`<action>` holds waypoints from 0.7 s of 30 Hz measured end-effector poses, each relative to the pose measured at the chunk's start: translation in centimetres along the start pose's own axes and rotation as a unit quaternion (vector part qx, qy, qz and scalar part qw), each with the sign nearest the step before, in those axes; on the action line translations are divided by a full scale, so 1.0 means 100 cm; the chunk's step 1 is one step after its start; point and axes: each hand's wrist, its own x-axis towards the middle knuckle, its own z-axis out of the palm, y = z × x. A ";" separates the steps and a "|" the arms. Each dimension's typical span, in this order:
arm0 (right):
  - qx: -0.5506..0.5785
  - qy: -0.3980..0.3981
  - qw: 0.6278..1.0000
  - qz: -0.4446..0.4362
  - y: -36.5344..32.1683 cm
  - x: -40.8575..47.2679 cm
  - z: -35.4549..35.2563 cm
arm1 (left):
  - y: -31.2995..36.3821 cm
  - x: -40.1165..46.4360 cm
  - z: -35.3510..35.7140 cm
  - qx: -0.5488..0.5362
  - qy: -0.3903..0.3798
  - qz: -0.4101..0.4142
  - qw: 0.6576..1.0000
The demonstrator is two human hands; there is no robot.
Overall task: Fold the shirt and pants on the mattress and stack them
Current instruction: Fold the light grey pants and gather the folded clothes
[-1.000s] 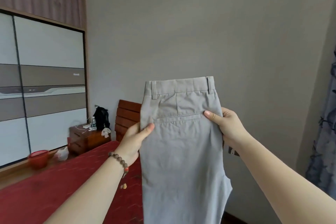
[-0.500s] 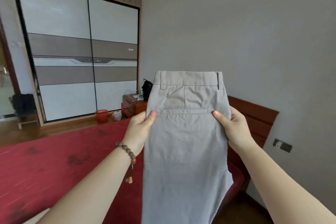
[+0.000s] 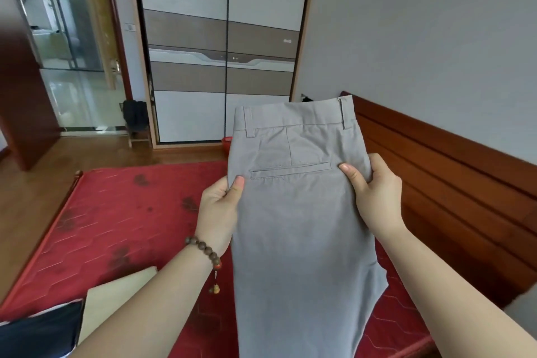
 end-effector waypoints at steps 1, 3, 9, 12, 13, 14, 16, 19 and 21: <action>0.002 -0.013 1.000 0.005 0.009 0.007 0.021 | -0.012 0.014 -0.009 0.022 0.015 0.010 1.000; 0.004 -0.042 0.999 0.020 0.031 0.027 0.067 | -0.038 0.049 -0.028 0.065 0.042 0.024 0.997; -0.016 -0.114 0.992 0.042 0.133 0.129 0.244 | -0.138 0.231 -0.091 0.174 0.068 0.008 0.982; -0.065 -0.173 0.977 0.103 0.202 0.189 0.343 | -0.198 0.336 -0.125 0.285 0.068 -0.017 0.956; -0.095 -0.194 0.968 0.131 0.226 0.201 0.370 | -0.220 0.364 -0.139 0.333 0.068 -0.032 0.940; -0.126 -0.212 0.958 0.149 0.249 0.205 0.393 | -0.242 0.384 -0.154 0.373 0.071 -0.049 0.924; -0.173 -0.246 0.941 0.156 0.290 0.195 0.427 | -0.288 0.403 -0.184 0.416 0.063 -0.078 0.904; -0.214 -0.314 0.910 0.168 0.347 0.143 0.456 | -0.355 0.389 -0.211 0.437 0.025 -0.136 0.889; -0.234 -0.369 0.881 0.180 0.380 0.094 0.464 | -0.399 0.364 -0.220 0.457 -0.008 -0.166 0.874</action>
